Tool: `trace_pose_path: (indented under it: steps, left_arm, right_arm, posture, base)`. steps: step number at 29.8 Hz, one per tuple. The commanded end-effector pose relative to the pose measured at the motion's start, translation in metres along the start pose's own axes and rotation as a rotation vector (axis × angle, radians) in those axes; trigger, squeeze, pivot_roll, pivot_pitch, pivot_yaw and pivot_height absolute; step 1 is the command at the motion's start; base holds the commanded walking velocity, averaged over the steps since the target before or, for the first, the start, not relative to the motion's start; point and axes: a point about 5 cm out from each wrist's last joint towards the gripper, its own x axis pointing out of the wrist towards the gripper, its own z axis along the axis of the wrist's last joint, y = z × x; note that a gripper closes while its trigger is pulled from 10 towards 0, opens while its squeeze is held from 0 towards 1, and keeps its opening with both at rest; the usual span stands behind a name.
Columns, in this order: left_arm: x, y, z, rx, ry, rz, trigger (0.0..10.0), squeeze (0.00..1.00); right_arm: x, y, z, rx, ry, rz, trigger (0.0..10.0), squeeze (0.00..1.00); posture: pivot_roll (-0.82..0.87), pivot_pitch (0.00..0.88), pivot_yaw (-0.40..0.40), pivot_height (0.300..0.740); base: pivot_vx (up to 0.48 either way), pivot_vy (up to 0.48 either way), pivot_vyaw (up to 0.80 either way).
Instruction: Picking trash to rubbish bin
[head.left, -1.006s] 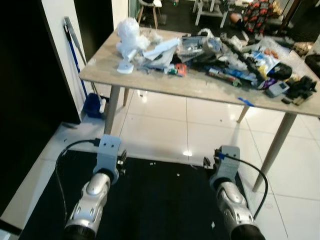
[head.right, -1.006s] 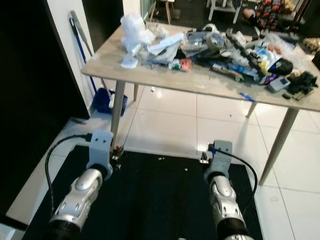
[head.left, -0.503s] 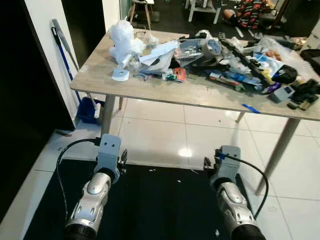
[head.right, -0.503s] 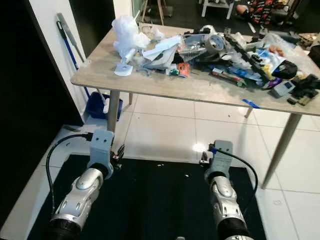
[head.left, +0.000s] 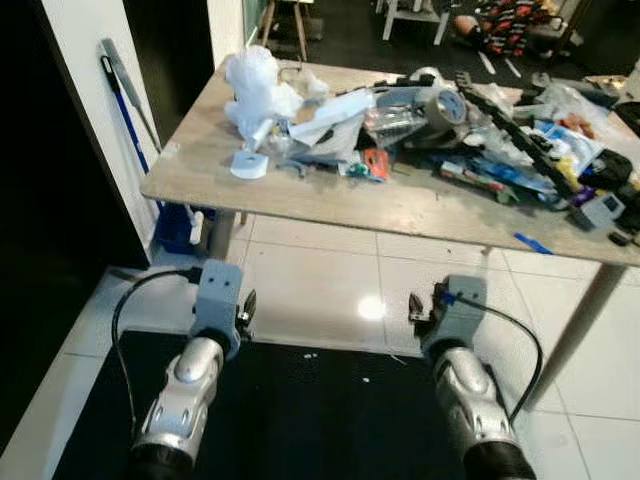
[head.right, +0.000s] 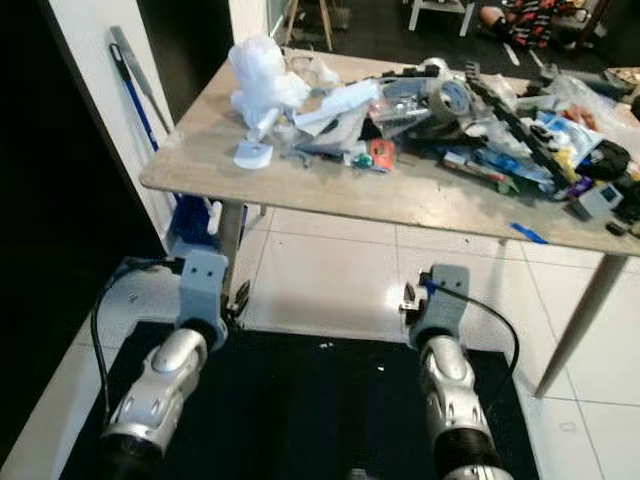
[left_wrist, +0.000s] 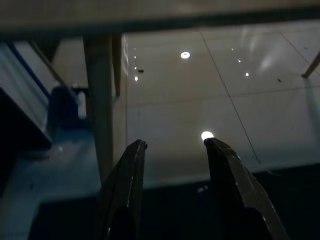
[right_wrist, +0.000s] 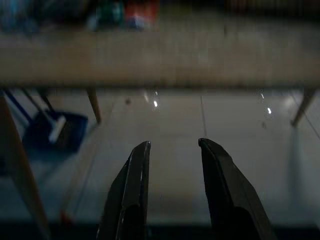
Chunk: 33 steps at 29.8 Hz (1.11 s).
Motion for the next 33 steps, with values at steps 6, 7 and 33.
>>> trace_pose_path:
  steps: [6, 7, 33]
  left_arm:
    - [0.009, 0.010, 0.041, -0.018, -0.124, 0.044, 10.0, 0.00]
    - [0.010, 0.012, 0.048, -0.025, -0.148, 0.051, 10.0, 0.00]
    - [0.007, 0.005, 0.058, -0.026, -0.155, 0.023, 10.0, 0.00]
  right_arm:
    - [0.009, 0.002, 0.031, 0.001, -0.123, 0.015, 10.0, 0.00]
    - [0.011, 0.002, 0.035, 0.003, -0.131, 0.014, 10.0, 0.00]
    - [0.012, 0.010, 0.051, -0.022, -0.172, 0.051, 10.0, 0.00]
  posture:
    - [-0.04, 0.128, -0.047, 0.740]
    - [-0.04, 0.128, -0.047, 0.740]
    - [-0.04, 0.128, -0.043, 0.740]
  base:
    - [0.306, 0.000, 0.00]
    - [0.304, 0.000, 0.00]
    - [0.317, 0.000, 0.00]
